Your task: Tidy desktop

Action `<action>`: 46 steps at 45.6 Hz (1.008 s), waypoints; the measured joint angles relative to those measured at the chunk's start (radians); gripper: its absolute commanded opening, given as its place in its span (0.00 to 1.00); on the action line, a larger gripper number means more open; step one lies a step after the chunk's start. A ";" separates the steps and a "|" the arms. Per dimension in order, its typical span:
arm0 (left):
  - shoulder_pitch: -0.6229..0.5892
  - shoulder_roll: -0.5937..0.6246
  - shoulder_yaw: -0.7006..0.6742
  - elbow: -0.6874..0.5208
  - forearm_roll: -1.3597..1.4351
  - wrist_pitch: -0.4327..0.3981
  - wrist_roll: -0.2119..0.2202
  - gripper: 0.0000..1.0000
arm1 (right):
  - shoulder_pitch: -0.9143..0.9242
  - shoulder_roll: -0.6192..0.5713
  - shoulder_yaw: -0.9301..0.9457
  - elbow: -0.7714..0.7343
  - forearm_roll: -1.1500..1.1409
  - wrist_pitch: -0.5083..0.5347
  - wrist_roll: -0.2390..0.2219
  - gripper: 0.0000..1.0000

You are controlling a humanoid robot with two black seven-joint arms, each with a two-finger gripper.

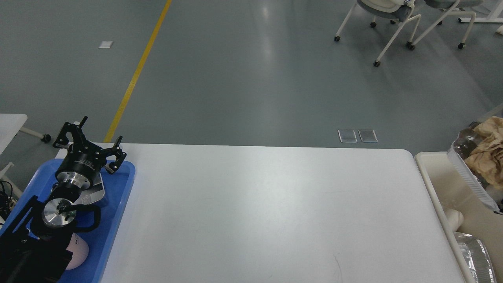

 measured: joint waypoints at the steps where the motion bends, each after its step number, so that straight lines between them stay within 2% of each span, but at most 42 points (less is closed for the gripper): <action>1: 0.000 0.000 0.001 0.000 0.000 0.000 0.000 0.97 | -0.003 0.006 0.000 -0.015 0.001 0.000 0.000 0.03; 4: 0.000 0.000 0.002 0.000 0.000 0.000 0.000 0.97 | -0.013 0.031 -0.001 -0.072 0.012 -0.004 0.000 0.23; 10: 0.003 0.000 0.004 0.000 0.000 0.000 0.002 0.97 | -0.026 0.123 0.000 -0.246 0.050 -0.045 -0.007 0.52; 11: 0.004 0.000 0.004 0.000 0.000 0.000 0.002 0.97 | -0.027 0.143 0.000 -0.281 0.056 -0.054 -0.008 0.61; 12: 0.006 0.000 0.006 0.000 0.000 0.000 0.003 0.97 | -0.025 0.198 0.001 -0.370 0.068 -0.075 -0.008 0.65; 15: 0.007 -0.001 0.006 0.000 0.000 0.001 0.003 0.97 | -0.018 0.246 0.001 -0.449 0.081 -0.088 -0.008 0.79; 17: 0.009 -0.001 0.007 0.000 0.000 0.001 0.003 0.97 | -0.013 0.278 0.001 -0.503 0.093 -0.094 -0.008 0.84; 23: 0.009 -0.002 0.008 0.000 0.000 0.001 0.004 0.97 | -0.005 0.312 0.000 -0.558 0.108 -0.098 -0.008 0.85; 24: 0.009 -0.002 0.008 0.000 0.000 0.001 0.004 0.97 | -0.003 0.314 0.000 -0.559 0.109 -0.098 -0.008 0.87; 26: 0.009 -0.002 0.008 0.000 0.000 0.002 0.005 0.97 | 0.006 0.317 0.000 -0.561 0.110 -0.099 -0.008 0.99; 27: 0.009 -0.002 0.009 0.000 0.000 0.002 0.005 0.97 | 0.012 0.319 0.000 -0.562 0.110 -0.099 -0.008 1.00; 37: 0.002 0.003 0.009 0.000 0.000 0.003 0.010 0.97 | 0.127 0.348 -0.016 -0.561 0.111 -0.101 -0.005 1.00; 46: 0.000 0.014 0.009 -0.002 0.003 0.004 0.012 0.97 | 0.266 0.456 -0.089 -0.556 0.109 -0.099 -0.001 1.00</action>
